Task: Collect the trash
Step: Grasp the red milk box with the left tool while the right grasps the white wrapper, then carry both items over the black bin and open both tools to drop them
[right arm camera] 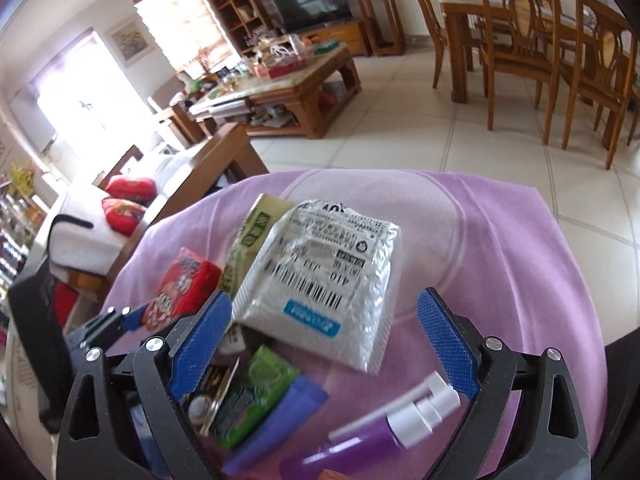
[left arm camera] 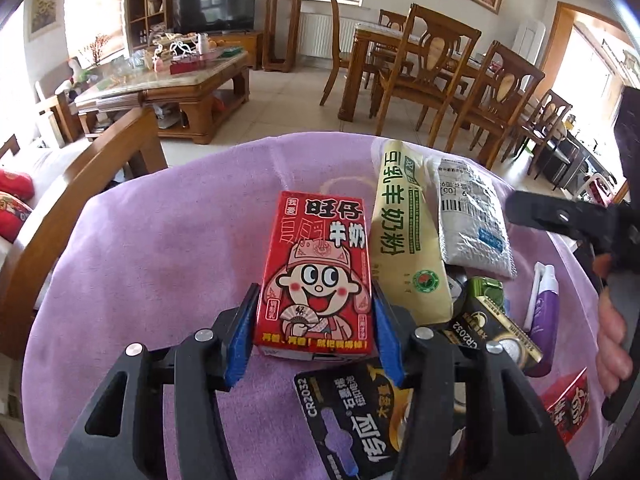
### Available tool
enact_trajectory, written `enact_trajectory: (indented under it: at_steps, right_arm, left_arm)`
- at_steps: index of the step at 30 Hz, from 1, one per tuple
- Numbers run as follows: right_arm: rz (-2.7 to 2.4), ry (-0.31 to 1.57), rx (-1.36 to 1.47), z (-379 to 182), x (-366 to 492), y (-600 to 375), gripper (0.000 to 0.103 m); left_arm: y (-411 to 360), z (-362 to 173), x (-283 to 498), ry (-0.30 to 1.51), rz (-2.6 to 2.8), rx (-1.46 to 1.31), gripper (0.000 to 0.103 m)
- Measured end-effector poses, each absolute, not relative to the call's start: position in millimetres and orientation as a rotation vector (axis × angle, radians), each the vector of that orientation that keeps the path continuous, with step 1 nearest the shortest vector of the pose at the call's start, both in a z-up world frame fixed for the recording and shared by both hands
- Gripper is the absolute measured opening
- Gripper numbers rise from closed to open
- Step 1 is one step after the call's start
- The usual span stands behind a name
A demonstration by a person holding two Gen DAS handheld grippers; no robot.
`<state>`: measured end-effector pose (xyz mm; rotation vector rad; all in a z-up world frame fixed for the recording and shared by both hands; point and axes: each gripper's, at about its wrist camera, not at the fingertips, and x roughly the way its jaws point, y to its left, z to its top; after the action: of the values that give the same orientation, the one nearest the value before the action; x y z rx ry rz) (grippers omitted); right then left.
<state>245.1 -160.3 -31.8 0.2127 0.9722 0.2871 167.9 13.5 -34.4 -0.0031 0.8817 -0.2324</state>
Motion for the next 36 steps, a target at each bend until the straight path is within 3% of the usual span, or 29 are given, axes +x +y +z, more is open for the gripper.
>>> enact_trajectory:
  at_steps: [8, 10, 12, 15, 18, 23, 36]
  right_arm:
    - [0.246, 1.069, 0.173, -60, 275, -134, 0.094]
    - [0.241, 1.060, 0.133, -61, 274, -128, 0.088]
    - [0.238, 1.044, 0.114, -59, 273, -123, 0.053]
    - [0.226, 1.000, 0.075, -53, 269, -118, 0.030]
    - [0.240, 0.967, 0.060, -49, 262, -116, 0.020]
    - [0.265, 0.886, 0.073, -30, 235, -122, 0.016]
    - [0.254, 0.630, 0.065, 45, 114, -199, 0.016]
  left_arm:
    - [37, -14, 154, 0.757, -0.209, -0.089, 0.049]
    - [42, -12, 149, 0.744, -0.209, -0.124, 0.050]
    - [42, -12, 149, 0.744, -0.202, -0.117, 0.050]
    - [42, -12, 151, 0.752, -0.207, -0.125, 0.050]
    - [40, -12, 152, 0.752, -0.205, -0.121, 0.050]
    - [41, -11, 151, 0.743, -0.204, -0.126, 0.050]
    - [1, 30, 103, 0.559, -0.348, -0.143, 0.050]
